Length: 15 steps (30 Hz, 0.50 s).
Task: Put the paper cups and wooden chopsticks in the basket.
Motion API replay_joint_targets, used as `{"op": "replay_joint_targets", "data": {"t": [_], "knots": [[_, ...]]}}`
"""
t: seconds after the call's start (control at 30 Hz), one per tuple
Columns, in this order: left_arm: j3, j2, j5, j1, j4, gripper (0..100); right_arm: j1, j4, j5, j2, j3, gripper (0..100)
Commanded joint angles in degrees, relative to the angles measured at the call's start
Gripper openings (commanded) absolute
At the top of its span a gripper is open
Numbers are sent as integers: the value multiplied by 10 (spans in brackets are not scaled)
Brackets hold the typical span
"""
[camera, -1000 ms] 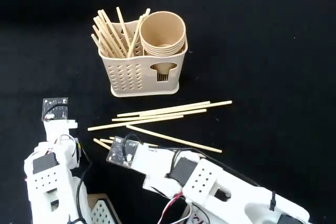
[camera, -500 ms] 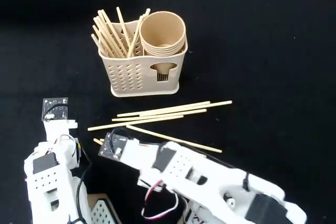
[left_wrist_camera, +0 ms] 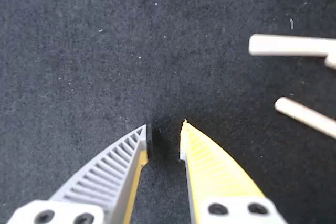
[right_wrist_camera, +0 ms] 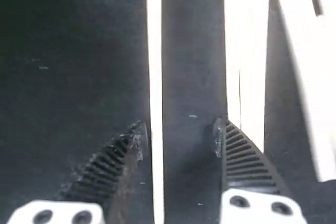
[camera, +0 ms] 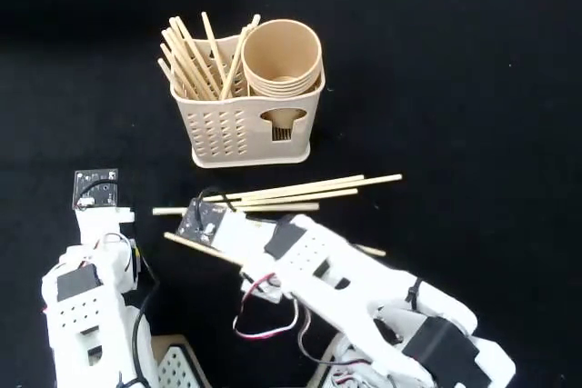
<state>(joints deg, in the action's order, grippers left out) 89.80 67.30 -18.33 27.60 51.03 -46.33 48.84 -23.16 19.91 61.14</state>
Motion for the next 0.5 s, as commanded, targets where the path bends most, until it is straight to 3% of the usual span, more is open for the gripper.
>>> {"op": "replay_joint_targets", "data": {"t": [0.0, 0.27, 0.47], "knots": [[1, -1, -4, 5, -12, 123, 25, -1, -27, 0, -27, 222], [1, -1, -4, 5, -12, 123, 34, 0, -69, 0, -28, 221], [1, -1, -4, 5, -12, 123, 58, -1, -111, 0, -55, 158]]}}
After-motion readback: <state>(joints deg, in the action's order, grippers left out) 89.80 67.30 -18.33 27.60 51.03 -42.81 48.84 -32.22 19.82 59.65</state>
